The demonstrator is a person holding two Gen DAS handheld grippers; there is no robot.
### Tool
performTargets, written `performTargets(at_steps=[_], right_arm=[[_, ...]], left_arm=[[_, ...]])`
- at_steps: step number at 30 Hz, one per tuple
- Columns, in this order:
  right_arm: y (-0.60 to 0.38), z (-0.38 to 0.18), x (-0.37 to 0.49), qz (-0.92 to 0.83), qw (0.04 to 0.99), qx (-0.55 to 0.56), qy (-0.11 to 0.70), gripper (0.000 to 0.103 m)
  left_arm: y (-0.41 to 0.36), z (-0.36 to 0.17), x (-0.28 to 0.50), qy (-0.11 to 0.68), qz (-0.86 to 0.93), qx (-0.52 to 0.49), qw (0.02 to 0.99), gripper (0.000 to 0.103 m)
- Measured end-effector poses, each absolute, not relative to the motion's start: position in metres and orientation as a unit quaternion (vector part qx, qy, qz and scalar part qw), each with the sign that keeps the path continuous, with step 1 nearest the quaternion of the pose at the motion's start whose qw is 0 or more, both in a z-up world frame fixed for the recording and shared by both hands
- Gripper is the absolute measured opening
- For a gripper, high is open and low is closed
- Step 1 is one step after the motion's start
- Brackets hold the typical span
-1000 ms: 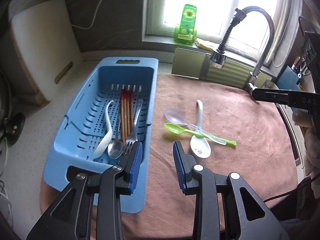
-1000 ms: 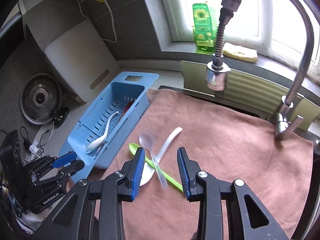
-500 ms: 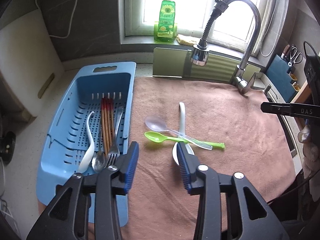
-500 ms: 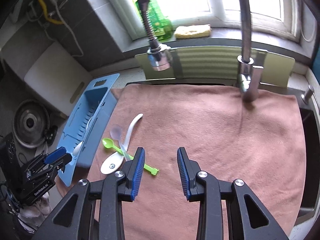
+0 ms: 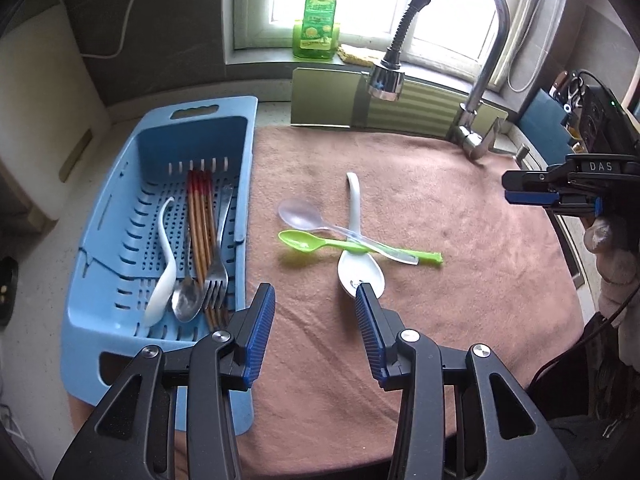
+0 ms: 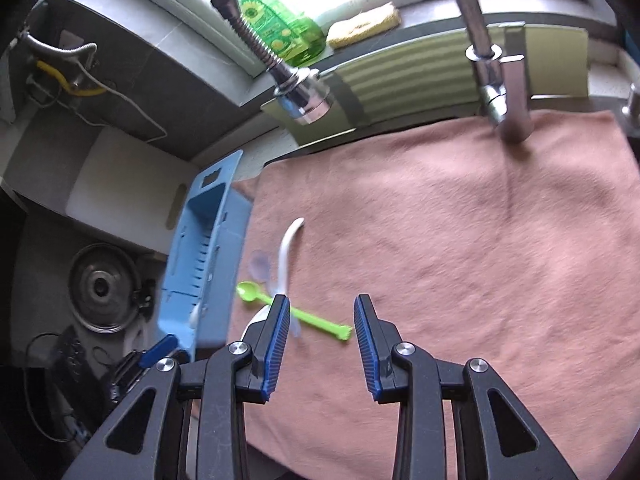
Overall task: Organize utensils
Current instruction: 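Move both grippers back over the plastic spoons on the towel, then lower the right gripper and close it on the clear and green spoon handles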
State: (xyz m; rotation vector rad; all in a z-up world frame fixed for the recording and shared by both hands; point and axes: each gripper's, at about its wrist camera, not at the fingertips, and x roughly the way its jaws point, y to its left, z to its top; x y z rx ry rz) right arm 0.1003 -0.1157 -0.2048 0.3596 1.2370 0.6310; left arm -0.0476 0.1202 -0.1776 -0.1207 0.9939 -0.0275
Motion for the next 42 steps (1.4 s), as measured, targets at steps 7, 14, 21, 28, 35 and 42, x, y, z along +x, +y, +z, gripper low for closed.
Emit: performTargets(at_steps=[7, 14, 21, 28, 35, 42], right_arm=[[-0.095, -0.219, 0.097, 0.307, 0.710, 0.204, 0.601, 0.030], [-0.082, -0.230, 0.103, 0.303, 0.700, 0.205, 0.614, 0.030], [-0.038, -0.232, 0.103, 0.348, 0.696, 0.105, 0.619, 0.030], [0.000, -0.238, 0.104, 0.374, 0.686, 0.002, 0.624, 0.030], [0.023, -0.253, 0.107, 0.398, 0.657, -0.095, 0.634, 0.030], [0.041, -0.264, 0.102, 0.426, 0.626, -0.202, 0.621, 0.030]], left_arm=[[0.114, -0.179, -0.041, 0.494, -0.051, -0.023, 0.868, 0.041], [0.104, -0.189, -0.039, 0.501, -0.077, -0.038, 0.861, 0.041], [0.095, -0.197, -0.041, 0.509, -0.089, -0.040, 0.855, 0.041], [0.106, -0.196, -0.047, 0.508, -0.074, -0.050, 0.857, 0.041], [0.112, -0.195, -0.055, 0.508, -0.064, -0.067, 0.856, 0.041], [0.112, -0.192, -0.061, 0.505, -0.053, -0.080, 0.858, 0.041]])
